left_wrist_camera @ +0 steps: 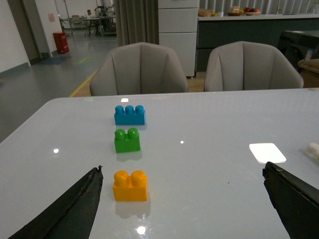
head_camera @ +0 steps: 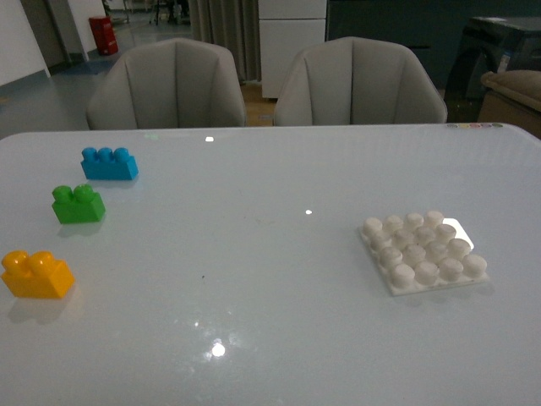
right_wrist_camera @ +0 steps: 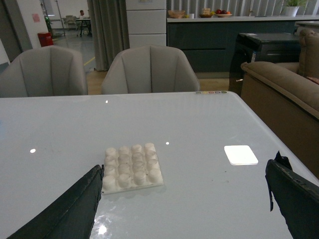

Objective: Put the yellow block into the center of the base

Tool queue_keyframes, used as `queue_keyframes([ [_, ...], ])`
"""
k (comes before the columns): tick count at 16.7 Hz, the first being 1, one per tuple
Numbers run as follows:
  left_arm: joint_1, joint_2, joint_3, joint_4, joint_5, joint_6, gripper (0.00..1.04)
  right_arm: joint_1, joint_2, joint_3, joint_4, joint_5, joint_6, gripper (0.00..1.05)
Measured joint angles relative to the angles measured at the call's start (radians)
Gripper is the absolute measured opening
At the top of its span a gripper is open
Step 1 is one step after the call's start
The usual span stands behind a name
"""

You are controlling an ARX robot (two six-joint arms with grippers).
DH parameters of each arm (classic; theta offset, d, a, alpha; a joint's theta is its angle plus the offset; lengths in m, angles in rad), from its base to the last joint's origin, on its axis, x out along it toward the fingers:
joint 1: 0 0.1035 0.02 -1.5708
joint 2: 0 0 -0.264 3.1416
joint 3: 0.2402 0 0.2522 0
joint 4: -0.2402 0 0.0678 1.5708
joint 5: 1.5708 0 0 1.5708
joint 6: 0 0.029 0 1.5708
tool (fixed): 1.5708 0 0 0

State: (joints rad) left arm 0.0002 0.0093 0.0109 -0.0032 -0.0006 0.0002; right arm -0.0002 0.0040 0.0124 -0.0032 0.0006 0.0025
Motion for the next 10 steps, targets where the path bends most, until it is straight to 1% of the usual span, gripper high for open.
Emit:
queue_keyframes([
  [10,0.0,0.0,0.0,0.0,0.0,0.0,0.98,0.0,0.0,0.0,0.0,0.0,0.0,0.98],
])
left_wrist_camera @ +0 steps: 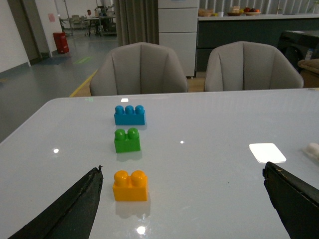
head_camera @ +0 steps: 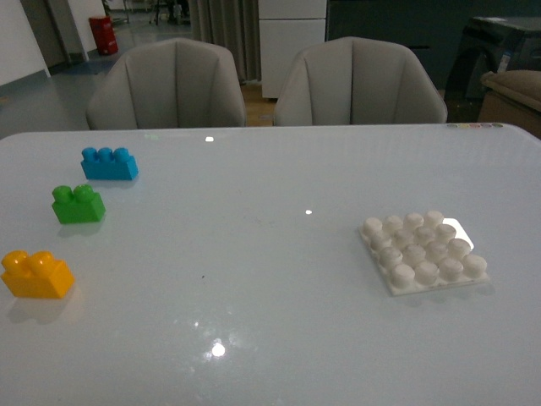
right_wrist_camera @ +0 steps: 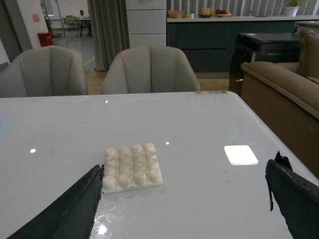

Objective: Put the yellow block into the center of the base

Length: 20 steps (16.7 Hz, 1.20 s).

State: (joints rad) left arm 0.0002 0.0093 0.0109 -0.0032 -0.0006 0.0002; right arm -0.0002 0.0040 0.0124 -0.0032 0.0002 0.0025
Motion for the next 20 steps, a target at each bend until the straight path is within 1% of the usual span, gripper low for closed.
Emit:
queue_keyframes([
  [20,0.0,0.0,0.0,0.0,0.0,0.0,0.98,0.0,0.0,0.0,0.0,0.0,0.0,0.98],
])
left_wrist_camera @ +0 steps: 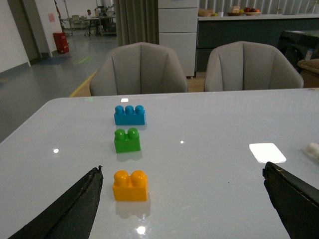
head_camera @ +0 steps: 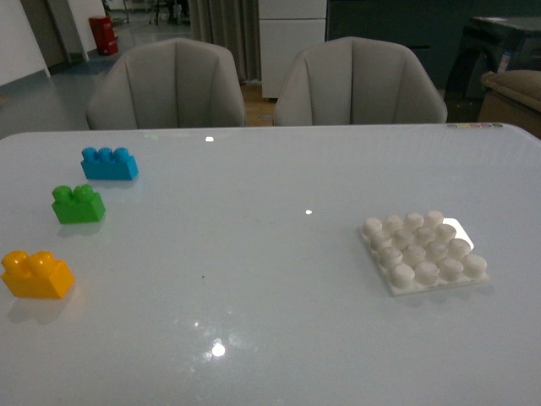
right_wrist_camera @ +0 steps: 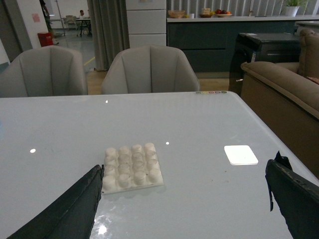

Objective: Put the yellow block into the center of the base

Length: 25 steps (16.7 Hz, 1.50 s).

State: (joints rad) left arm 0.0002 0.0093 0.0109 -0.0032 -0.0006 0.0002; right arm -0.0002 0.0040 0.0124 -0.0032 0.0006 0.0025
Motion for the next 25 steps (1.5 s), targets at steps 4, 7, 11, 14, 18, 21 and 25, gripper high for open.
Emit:
queue_keyframes([
  [4,0.0,0.0,0.0,0.0,0.0,0.0,0.98,0.0,0.0,0.0,0.0,0.0,0.0,0.98],
  [7,0.0,0.0,0.0,0.0,0.0,0.0,0.98,0.0,0.0,0.0,0.0,0.0,0.0,0.98],
  [11,0.0,0.0,0.0,0.0,0.0,0.0,0.98,0.0,0.0,0.0,0.0,0.0,0.0,0.98],
  [14,0.0,0.0,0.0,0.0,0.0,0.0,0.98,0.0,0.0,0.0,0.0,0.0,0.0,0.98],
  [18,0.0,0.0,0.0,0.0,0.0,0.0,0.98,0.0,0.0,0.0,0.0,0.0,0.0,0.98],
  [21,0.0,0.0,0.0,0.0,0.0,0.0,0.98,0.0,0.0,0.0,0.0,0.0,0.0,0.98],
  [25,0.0,0.0,0.0,0.0,0.0,0.0,0.98,-0.104,0.156,0.016,0.08,-0.098,0.095,0.98],
])
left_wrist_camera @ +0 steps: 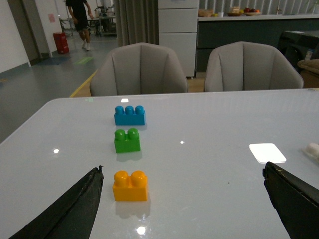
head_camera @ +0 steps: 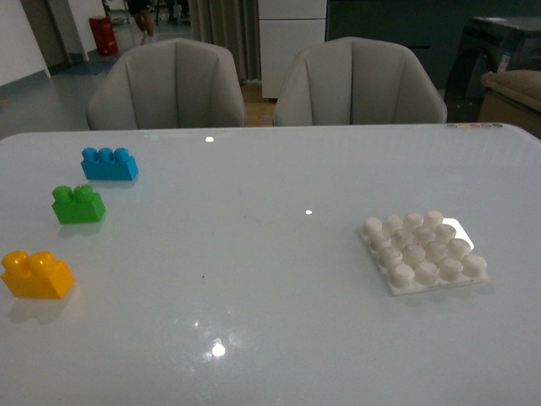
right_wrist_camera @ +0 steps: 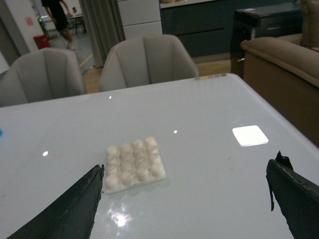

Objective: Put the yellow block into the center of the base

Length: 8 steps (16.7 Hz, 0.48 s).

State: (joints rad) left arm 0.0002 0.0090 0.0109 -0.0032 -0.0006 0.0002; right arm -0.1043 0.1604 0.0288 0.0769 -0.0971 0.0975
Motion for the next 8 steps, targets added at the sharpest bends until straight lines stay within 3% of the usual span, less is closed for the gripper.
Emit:
queue_keyframes([
  [2,0.0,0.0,0.0,0.0,0.0,0.0,0.98,-0.129,0.297,0.07,0.298,-0.093,0.033,0.98],
  [4,0.0,0.0,0.0,0.0,0.0,0.0,0.98,-0.165,0.653,0.215,0.56,-0.109,0.041,0.98],
  [5,0.0,0.0,0.0,0.0,0.0,0.0,0.98,-0.163,0.848,0.32,0.615,-0.105,0.044,0.98],
  [8,0.0,0.0,0.0,0.0,0.0,0.0,0.98,-0.093,1.308,0.632,0.455,-0.063,0.021,0.98],
])
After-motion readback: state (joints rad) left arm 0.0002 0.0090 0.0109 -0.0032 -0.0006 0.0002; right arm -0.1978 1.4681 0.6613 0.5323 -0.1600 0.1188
